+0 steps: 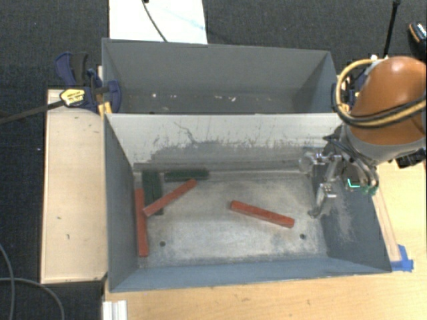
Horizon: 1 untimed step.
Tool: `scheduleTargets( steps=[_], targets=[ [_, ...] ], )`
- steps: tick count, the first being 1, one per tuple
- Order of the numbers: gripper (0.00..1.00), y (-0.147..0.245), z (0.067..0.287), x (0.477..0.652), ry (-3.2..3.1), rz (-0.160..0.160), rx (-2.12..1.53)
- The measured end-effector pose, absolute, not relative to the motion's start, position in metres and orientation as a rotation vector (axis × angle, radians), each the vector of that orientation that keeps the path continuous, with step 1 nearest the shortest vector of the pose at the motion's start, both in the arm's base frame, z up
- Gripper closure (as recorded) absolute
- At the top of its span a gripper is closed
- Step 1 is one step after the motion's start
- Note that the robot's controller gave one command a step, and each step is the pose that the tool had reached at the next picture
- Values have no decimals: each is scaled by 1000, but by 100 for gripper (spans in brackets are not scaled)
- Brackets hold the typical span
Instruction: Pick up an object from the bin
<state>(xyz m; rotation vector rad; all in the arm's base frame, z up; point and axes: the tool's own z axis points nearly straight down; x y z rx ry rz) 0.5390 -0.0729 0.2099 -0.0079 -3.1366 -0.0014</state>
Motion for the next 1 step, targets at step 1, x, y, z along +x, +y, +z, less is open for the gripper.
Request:
scheduleTargets(
  steps=[1],
  targets=[
    [0,-43,66,529,-3136,-3,-49]
  ],
)
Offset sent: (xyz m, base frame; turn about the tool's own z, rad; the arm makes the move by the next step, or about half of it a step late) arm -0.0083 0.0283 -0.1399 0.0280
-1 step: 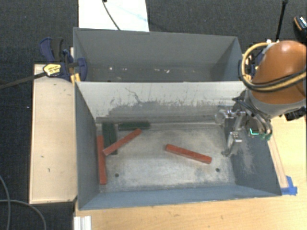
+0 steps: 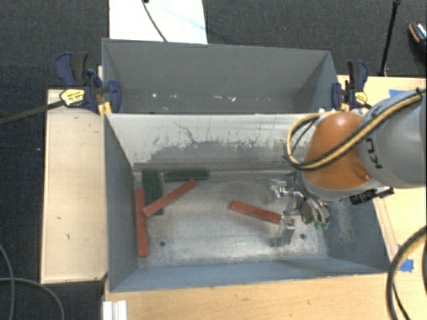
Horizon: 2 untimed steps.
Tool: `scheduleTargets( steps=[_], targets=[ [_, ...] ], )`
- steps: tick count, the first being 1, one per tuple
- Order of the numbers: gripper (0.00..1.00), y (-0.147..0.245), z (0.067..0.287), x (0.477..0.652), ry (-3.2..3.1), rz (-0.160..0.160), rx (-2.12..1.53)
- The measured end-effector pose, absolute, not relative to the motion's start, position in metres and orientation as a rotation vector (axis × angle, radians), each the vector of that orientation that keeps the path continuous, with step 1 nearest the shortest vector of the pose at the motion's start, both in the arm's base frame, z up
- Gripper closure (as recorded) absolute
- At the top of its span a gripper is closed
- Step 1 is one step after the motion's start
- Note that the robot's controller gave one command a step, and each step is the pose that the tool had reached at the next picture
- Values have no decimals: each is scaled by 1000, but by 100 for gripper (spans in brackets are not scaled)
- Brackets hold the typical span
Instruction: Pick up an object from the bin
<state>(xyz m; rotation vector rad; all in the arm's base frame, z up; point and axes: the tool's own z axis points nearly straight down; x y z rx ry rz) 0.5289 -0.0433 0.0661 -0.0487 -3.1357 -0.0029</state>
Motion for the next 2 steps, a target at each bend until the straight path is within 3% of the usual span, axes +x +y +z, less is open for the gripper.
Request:
scheduleTargets(
  steps=[1,2],
  targets=[
    [100,-44,71,531,-3144,0,-44],
    [100,-34,235,518,-3149,-1,-149]
  ],
)
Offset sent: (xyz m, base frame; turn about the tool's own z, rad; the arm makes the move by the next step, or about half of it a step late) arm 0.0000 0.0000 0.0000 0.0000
